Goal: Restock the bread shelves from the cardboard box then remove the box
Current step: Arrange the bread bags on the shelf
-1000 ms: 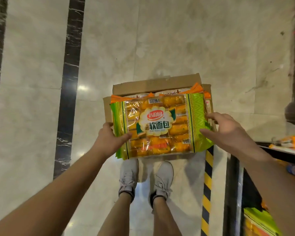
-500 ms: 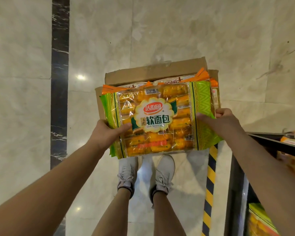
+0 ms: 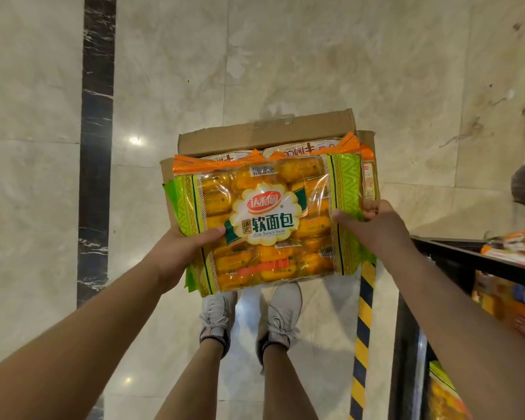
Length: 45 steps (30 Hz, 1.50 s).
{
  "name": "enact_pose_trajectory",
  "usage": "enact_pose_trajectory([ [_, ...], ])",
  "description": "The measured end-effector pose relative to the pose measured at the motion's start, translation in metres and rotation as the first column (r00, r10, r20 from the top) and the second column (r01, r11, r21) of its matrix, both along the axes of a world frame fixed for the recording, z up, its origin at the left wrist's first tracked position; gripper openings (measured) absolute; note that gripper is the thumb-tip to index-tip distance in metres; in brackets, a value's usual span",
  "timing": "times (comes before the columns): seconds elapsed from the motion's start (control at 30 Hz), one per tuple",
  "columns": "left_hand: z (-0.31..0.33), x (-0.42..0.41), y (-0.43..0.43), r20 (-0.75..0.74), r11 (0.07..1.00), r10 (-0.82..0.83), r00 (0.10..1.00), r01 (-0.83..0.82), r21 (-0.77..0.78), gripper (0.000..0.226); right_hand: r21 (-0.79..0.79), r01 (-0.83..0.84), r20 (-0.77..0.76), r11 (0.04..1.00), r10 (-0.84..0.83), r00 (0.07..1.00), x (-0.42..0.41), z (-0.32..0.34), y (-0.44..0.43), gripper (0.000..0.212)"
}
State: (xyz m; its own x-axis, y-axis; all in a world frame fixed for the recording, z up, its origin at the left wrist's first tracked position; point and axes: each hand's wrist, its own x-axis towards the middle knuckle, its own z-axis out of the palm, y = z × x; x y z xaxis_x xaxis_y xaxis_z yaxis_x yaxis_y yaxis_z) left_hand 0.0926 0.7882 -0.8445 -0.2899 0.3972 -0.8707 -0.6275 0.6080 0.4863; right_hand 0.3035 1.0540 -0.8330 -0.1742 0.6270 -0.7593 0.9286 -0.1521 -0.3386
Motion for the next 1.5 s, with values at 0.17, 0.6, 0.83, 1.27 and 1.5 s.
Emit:
enact_pose_trajectory([
  [0.17, 0.009, 0.005, -0.003, 0.010, 0.997, -0.021, 1.000, 0.021, 0.068, 0.070, -0.015, -0.008, -0.025, 1.000, 0.008, 1.000, 0.003, 0.006, -0.002, 0.079],
  [0.6, 0.101, -0.002, -0.013, 0.037, 0.980, -0.151, 0.988, 0.145, 0.135, 0.108, -0.469, -0.036, -0.193, 0.883, -0.062, 0.979, 0.040, 0.098, -0.013, 0.070],
  [0.83, 0.214, -0.008, 0.001, -0.104, 0.954, -0.260, 0.960, 0.272, 0.124, 0.084, -0.542, 0.094, -0.307, 0.835, -0.301, 0.903, 0.073, 0.214, -0.028, 0.088],
  [1.27, 0.446, 0.017, 0.054, -0.422, 0.905, -0.289, 0.859, 0.389, 0.174, 0.047, -0.254, 0.211, -0.553, 0.944, -0.321, 0.769, 0.125, 0.450, -0.038, 0.034],
  [1.5, 0.512, 0.033, 0.101, -0.502, 0.816, -0.351, 0.790, 0.522, 0.250, 0.080, -0.128, 0.321, -0.655, 0.938, -0.323, 0.683, 0.159, 0.507, -0.041, 0.038],
])
